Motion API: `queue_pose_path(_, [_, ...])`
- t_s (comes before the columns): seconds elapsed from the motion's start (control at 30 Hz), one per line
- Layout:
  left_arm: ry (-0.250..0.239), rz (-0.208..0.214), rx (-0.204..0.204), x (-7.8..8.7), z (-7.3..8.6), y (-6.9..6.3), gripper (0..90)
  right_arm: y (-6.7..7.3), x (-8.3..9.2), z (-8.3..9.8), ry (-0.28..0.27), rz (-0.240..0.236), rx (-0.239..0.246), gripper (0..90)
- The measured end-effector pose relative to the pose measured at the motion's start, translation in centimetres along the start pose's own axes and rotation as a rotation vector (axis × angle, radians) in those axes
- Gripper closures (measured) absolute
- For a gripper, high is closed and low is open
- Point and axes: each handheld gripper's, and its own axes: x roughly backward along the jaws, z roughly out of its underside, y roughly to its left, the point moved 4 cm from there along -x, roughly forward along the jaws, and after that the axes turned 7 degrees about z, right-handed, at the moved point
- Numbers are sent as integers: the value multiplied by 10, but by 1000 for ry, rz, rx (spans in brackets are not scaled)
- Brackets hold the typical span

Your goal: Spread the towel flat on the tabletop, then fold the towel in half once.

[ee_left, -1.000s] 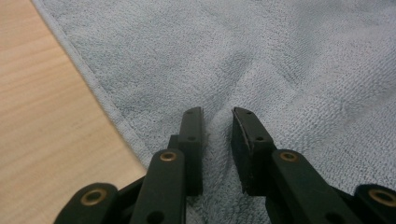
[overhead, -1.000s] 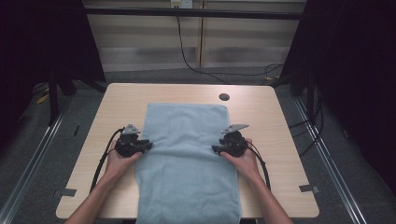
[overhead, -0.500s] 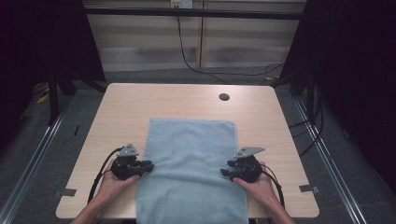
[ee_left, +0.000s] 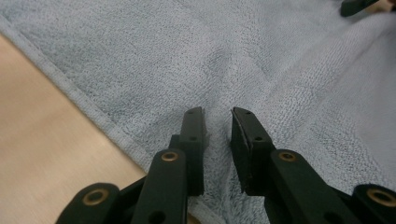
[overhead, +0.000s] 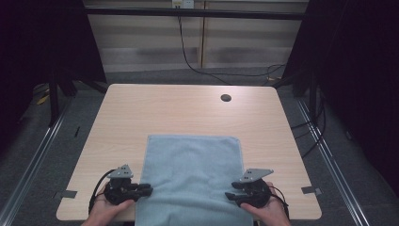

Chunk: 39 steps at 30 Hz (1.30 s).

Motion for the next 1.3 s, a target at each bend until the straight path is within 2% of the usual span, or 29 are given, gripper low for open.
queue_pose_path(0.07, [-4, -6, -3, 2, -1, -2, 732, 1, 4, 1, 4, -8, -6, 527])
queue_pose_path(0.1, [-19, -12, -11, 2, -8, 0, 699, -4, 7, -5, -36, -10, -25, 512])
queue_pose_path(0.13, [-19, -12, -11, 2, -8, 0, 683, -4, 7, -5, -36, -10, -25, 512])
queue_pose_path(0.17, [-36, -9, -7, 2, -14, 2, 661, -18, 10, -15, -66, 12, -64, 510])
queue_pose_path(0.2, [-61, -35, -21, 1, -27, 11, 657, -27, 10, -20, -82, 25, -79, 506])
queue_pose_path(0.23, [-61, -35, -21, 1, -27, 11, 657, -36, 9, -26, -89, 39, -94, 499])
queue_pose_path(0.27, [-60, -48, -16, 0, -33, 17, 657, -36, 9, -26, -89, 39, -94, 499])
queue_pose_path(0.3, [-49, -94, -25, -6, -45, 31, 653, -54, 2, -36, -86, 78, -106, 484])
queue_pose_path(0.33, [-49, -94, -25, -6, -45, 31, 640, -62, -2, -42, -88, 93, -111, 481])
queue_pose_path(0.37, [-37, -133, -37, -13, -57, 45, 622, -69, -7, -47, -85, 106, -109, 481])
queue_pose_path(0.4, [-37, -133, -37, -13, -57, 45, 614, -76, -13, -52, -81, 125, -106, 481])
queue_pose_path(0.43, [-40, -141, -28, -16, -62, 52, 614, -76, -13, -52, -81, 125, -106, 481])
queue_pose_path(0.5, [-40, -155, -12, -24, -73, 67, 582, -94, -31, -65, -67, 153, -117, 467])
queue_pose_path(0.57, [-49, -169, -14, -28, -72, 73, 563, -104, -41, -73, -51, 155, -124, 457])
queue_pose_path(0.6, [-49, -169, -14, -28, -72, 73, 559, -104, -41, -73, -51, 155, -124, 457])
queue_pose_path(0.63, [-26, -181, -19, -30, -70, 74, 559, -110, -44, -78, -60, 158, -152, 435])
queue_pose_path(0.67, [-28, -175, -39, -30, -68, 75, 542, -119, -50, -84, -71, 176, -162, 432])
queue_pose_path(0.7, [-28, -175, -39, -30, -68, 75, 540, -119, -50, -84, -71, 176, -162, 432])
queue_pose_path(0.8, [-36, -195, -75, -31, -65, 72, 533, -127, -64, -85, -62, 193, -161, 423])
queue_pose_path(0.83, [-42, -196, -78, -32, -64, 72, 532, -128, -68, -82, -47, 212, -151, 417])
queue_pose_path(0.93, [-46, -191, -83, -31, -64, 73, 533, -129, -72, -78, -29, 223, -142, 418])
queue_pose_path(0.97, [-53, -175, -70, -31, -64, 74, 533, -126, -73, -78, -23, 237, -131, 441])
queue_pose_path(1.0, [-52, -172, -76, -31, -64, 74, 533, -123, -75, -78, -22, 253, -102, 457])
queue_pose_path(1.03, [-52, -172, -76, -31, -64, 74, 534, -123, -75, -78, -22, 253, -102, 457])
queue_pose_path(1.07, [-41, -181, -102, -31, -63, 74, 534, -120, -75, -78, -22, 245, -115, 504])
queue_pose_path(1.1, [-31, -188, -130, -31, -63, 72, 521, -117, -75, -79, -18, 238, -101, 590])
queue_pose_path(1.13, [-26, -184, -131, -32, -63, 72, 521, -117, -75, -79, -18, 238, -101, 590])
queue_pose_path(1.23, [0, -179, -94, -29, -66, 73, 499, -113, -74, -77, -33, 219, -97, 714])
queue_pose_path(1.3, [-20, -173, -76, -27, -68, 77, 476, -111, -72, -76, -38, 183, -107, 828])
